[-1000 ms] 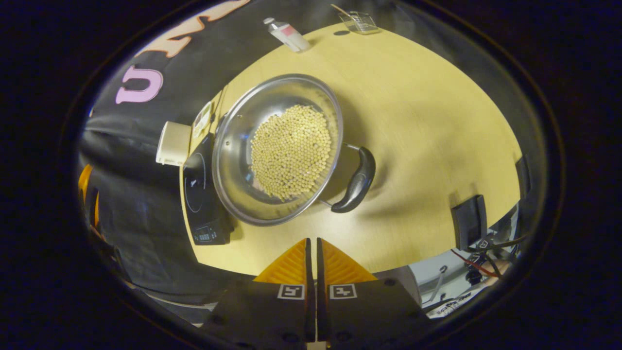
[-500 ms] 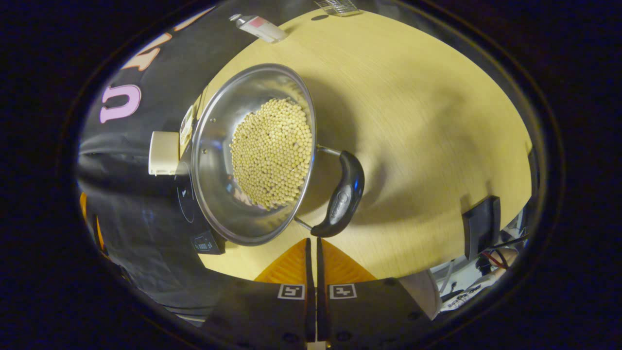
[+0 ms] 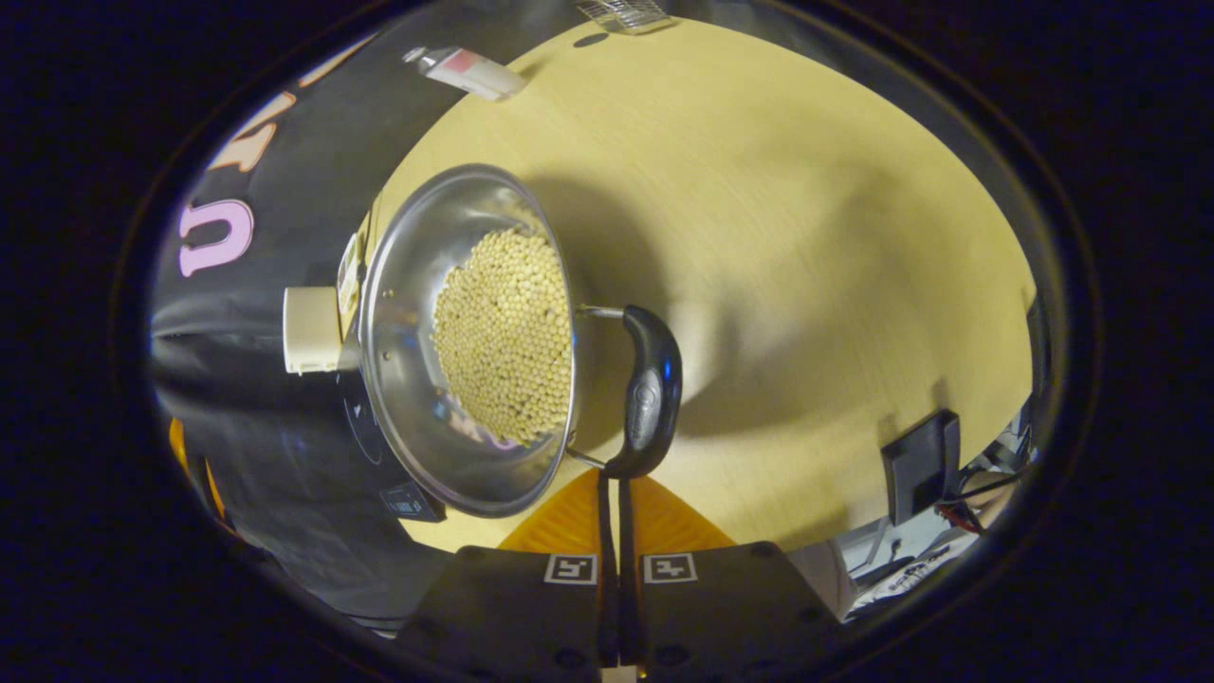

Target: First push the handle of the pot to place it horizontally, then grasp the pot with both hands and set it on the induction cooktop.

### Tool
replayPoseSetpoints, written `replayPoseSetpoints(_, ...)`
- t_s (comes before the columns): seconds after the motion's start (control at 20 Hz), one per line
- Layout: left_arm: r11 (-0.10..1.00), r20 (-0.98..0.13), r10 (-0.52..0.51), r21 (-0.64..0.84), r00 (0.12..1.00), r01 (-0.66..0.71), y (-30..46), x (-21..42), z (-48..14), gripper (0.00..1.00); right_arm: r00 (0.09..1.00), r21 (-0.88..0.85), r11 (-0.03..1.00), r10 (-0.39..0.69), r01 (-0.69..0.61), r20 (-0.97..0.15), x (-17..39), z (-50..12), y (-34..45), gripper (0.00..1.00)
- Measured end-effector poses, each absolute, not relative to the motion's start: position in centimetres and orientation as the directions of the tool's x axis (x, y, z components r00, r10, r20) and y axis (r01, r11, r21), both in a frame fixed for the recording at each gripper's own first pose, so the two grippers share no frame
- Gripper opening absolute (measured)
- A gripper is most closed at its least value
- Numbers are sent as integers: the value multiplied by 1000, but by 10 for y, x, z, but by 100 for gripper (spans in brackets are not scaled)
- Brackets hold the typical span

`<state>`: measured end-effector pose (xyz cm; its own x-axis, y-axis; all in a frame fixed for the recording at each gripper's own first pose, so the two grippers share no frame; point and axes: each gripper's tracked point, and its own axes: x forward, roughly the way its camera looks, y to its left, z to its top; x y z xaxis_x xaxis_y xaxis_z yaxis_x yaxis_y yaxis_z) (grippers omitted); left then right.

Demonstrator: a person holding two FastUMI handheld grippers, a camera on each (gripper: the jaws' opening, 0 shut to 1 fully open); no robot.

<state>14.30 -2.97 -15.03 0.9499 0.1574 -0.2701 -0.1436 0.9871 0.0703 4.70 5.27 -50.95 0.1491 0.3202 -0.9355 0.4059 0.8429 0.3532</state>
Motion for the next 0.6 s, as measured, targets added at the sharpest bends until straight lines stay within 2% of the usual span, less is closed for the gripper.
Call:
replayPoseSetpoints(0.1, 987, -286, 160, 65, 945, -148, -29, 143, -155, 94, 157, 345, 846, 308, 406, -938, 57, -510, 46, 4)
replayPoseSetpoints(0.4, 989, -336, 148, 60, 930, -136, -33, 143, -173, 93, 213, 321, 852, 252, 413, -944, 85, -511, 30, 4)
replayPoseSetpoints(0.6, 989, -389, 147, 59, 909, -134, -33, 137, -194, 94, 228, 329, 851, 255, 408, -940, 97, -509, 25, 4)
